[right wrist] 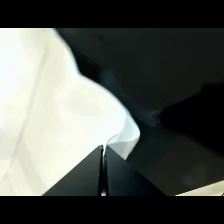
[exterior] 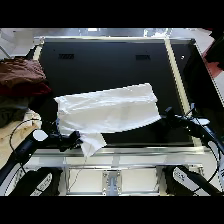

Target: Fold the shirts.

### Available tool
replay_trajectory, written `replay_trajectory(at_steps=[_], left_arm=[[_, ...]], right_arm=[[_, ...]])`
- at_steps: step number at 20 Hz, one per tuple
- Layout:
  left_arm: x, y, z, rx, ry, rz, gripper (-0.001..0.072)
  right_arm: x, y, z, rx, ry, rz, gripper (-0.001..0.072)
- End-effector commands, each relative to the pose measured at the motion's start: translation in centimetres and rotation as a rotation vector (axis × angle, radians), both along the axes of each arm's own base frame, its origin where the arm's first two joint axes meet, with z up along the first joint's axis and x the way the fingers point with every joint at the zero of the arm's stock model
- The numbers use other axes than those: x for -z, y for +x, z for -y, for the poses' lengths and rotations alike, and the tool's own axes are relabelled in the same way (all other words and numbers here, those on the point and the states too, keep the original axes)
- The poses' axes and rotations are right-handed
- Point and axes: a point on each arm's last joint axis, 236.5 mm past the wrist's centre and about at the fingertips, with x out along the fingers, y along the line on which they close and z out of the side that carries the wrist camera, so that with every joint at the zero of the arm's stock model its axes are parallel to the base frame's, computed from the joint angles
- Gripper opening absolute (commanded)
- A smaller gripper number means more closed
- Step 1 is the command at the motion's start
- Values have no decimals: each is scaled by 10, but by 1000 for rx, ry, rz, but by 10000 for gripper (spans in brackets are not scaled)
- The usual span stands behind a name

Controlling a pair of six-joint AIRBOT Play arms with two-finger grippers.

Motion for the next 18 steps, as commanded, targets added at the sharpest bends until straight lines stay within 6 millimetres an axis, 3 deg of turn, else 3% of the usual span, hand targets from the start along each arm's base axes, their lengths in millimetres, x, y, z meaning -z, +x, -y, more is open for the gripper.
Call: replay_trajectory(at_steps=[1, 3, 5, 7, 9, 11, 13, 15, 18], left_arm=[[-36, 24, -2, -13, -11, 161, 14], [-76, 44, -7, -50, -21, 307, 13], [-111, 51, -16, -83, -14, 409, 11], [-120, 39, -33, -49, 84, 408, 11], [-128, 42, -58, -52, 210, 431, 11], [-141, 56, -80, -49, 317, 463, 10], [-148, 73, -83, 32, 360, 473, 11], [-154, 107, -88, 93, 408, 493, 10], [-152, 169, -97, 170, 479, 501, 11]], right_arm=[[-38, 4, -11, -128, -46, 85, 14], [-48, -19, -18, -222, -85, 44, 14], [-51, -55, -23, -334, -144, -26, 14], [-68, -73, -21, -361, -215, -17, 14], [-95, -74, -16, -327, -276, 60, 12], [-116, -68, -13, -311, -310, 113, 12], [-128, -55, -9, -301, -310, 135, 12], [-136, -31, -3, -285, -325, 165, 12], [-142, 16, -10, -310, -345, 206, 12]])
